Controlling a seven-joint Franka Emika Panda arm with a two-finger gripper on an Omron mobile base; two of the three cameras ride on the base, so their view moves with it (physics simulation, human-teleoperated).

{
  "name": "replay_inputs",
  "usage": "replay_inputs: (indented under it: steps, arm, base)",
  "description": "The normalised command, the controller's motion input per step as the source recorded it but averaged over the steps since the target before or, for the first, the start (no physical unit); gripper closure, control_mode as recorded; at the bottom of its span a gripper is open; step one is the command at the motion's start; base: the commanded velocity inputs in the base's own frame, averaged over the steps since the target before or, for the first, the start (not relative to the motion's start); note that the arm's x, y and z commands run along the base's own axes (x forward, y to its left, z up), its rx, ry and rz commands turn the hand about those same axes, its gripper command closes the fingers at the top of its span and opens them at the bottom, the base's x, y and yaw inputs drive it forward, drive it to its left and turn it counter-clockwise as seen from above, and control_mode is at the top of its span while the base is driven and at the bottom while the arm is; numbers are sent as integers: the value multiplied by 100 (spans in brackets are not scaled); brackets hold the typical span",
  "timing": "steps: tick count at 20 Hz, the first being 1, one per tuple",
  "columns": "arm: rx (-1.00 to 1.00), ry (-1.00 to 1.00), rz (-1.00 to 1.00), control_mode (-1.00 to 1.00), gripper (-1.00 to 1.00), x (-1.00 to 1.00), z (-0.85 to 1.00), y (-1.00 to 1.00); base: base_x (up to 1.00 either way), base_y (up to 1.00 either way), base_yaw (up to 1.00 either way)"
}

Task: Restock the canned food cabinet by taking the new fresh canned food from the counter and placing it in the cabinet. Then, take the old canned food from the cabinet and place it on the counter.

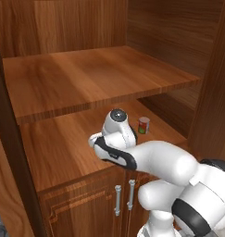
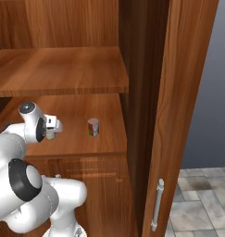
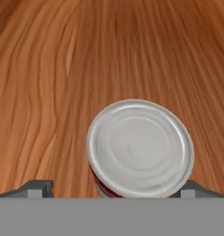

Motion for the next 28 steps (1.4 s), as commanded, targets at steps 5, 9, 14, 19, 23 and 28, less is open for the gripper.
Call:
replay_inputs:
  steps: [5, 9, 14, 19, 23, 28]
  arm:
    - [0, 0, 0, -100, -100, 16, -1, 0]
    - [-1, 0, 0, -100, -100, 14, -7, 0]
    - [-2, 0, 0, -100, 100, 13, -10, 0]
    - [0, 0, 0, -100, 100, 3, -3, 0]
    - [0, 0, 0, -100, 100, -5, 0, 0]
    - [0, -9, 0, -100, 100, -75, 15, -5]
  base:
    - [0, 0, 0]
    - [0, 0, 0]
    - [0, 0, 0]
    - [0, 0, 0]
    - [0, 0, 0]
    - [0, 0, 0]
